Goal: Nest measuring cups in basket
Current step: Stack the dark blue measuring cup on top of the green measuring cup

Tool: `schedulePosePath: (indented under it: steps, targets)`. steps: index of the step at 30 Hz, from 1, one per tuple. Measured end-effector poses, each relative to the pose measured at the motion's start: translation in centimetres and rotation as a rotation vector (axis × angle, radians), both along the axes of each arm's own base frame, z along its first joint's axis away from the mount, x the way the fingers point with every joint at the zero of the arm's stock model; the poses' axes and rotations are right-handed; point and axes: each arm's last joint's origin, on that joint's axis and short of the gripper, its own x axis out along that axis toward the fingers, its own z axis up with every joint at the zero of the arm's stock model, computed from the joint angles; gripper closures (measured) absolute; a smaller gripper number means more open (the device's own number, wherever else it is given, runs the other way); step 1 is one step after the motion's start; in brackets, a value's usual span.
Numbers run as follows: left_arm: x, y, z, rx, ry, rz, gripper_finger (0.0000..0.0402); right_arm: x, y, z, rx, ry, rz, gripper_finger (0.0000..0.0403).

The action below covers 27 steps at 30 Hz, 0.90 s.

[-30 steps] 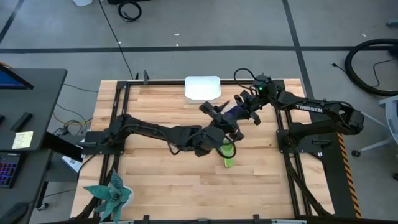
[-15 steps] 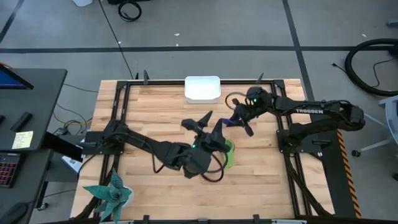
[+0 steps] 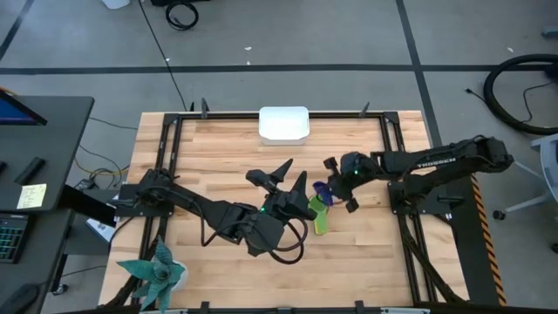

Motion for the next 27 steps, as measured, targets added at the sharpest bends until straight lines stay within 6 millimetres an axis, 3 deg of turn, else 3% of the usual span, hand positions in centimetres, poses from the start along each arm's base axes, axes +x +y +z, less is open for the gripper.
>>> schedulePosePath:
  steps: [8, 12, 27]
  targets:
    - [0.1, 0.4, 0.1, -0.001, -0.002, 0.008, 0.018, -0.5, 2.9, -0.5, -0.088, 0.053, 0.088, 0.0357]
    - [0.1, 0.5, 0.1, -0.001, -0.002, 0.012, 0.018, -0.5, 4.2, -0.9, -0.215, 0.069, 0.1, 0.0357]
    - [0.4, 1.1, 0.1, -0.033, -0.07, 0.027, 0.018, 1.1, 6.9, -4.3, -0.475, 0.153, 0.185, 0.0357]
